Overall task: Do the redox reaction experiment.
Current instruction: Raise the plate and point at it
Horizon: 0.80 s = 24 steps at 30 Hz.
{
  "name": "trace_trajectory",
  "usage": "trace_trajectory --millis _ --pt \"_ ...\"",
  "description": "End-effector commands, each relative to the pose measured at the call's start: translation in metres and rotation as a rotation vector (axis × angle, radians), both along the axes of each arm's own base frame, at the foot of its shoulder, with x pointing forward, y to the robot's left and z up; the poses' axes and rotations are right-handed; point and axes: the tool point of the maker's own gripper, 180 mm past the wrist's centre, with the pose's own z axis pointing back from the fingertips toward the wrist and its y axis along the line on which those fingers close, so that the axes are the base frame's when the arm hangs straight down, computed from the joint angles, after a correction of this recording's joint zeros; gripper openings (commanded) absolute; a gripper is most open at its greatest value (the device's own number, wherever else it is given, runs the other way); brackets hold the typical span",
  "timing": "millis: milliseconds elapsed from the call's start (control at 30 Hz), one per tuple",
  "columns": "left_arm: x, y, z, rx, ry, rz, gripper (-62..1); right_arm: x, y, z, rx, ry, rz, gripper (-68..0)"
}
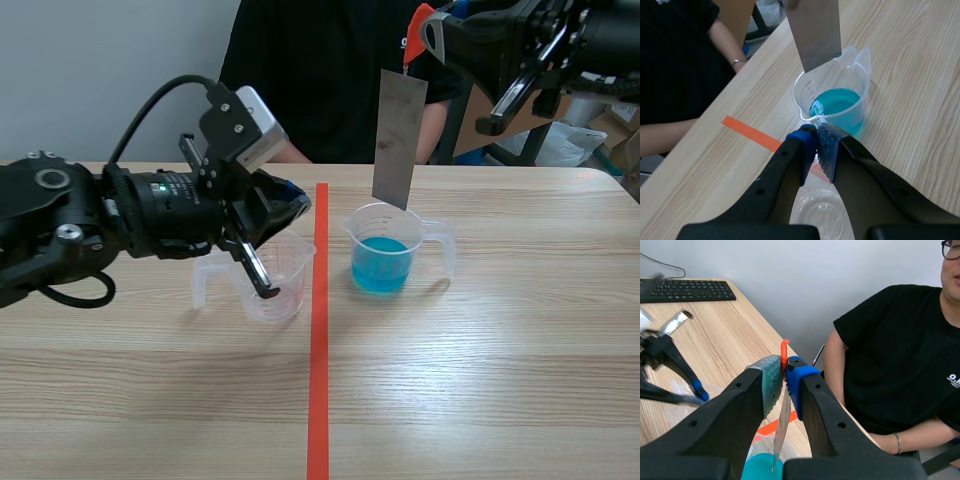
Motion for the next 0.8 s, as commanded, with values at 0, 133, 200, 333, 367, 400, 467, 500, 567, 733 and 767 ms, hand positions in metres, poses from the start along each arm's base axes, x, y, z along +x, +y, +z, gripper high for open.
trace_trajectory --millis 0,133,200,333,367,400,467,500,567,733,767 --pt "0.008 -0.006 0.008 -0.030 -0.022 0.002 -56.0 -0.001 -0.002 0.015 0.011 -0.044 0.006 -65.8" --pt "0.022 -0.017 0.005 -0.062 -0.024 0.018 -56.0 -0.001 -0.002 0.015 0.011 -0.044 0.006 -65.8" --pt "0.028 -0.022 0.003 -0.065 -0.025 0.021 -56.0 -0.001 -0.002 0.015 0.011 -0.044 0.006 -65.8" --pt "0.036 -0.035 -0.004 -0.052 -0.019 0.019 -56.0 -0.001 -0.002 0.015 0.012 -0.044 0.006 -65.8" --pt "0.038 -0.039 -0.005 -0.053 -0.015 0.017 -56.0 -0.001 -0.002 0.015 0.012 -0.044 0.006 -65.8" --pt "0.038 -0.042 -0.005 -0.057 -0.012 0.016 -56.0 -0.001 -0.002 0.015 0.012 -0.044 0.006 -65.8" --pt "0.040 -0.049 -0.004 -0.077 -0.013 0.011 -56.0 -0.001 -0.002 0.015 0.011 -0.044 0.006 -65.8" --pt "0.041 -0.053 -0.003 -0.088 -0.014 0.010 -56.0 -0.001 -0.002 0.015 0.012 -0.044 0.006 -65.8" --pt "0.041 -0.058 -0.002 -0.104 -0.011 0.007 -56.0 -0.001 -0.002 0.015 0.012 -0.044 0.006 -65.8" --pt "0.039 -0.068 -0.002 -0.126 -0.004 0.003 -56.0 -0.001 -0.002 0.015 0.012 -0.044 0.006 -65.8" --pt "0.041 -0.070 -0.001 -0.132 -0.006 0.011 -56.0 -0.001 -0.002 0.015 0.012 -0.044 0.006 -65.8"
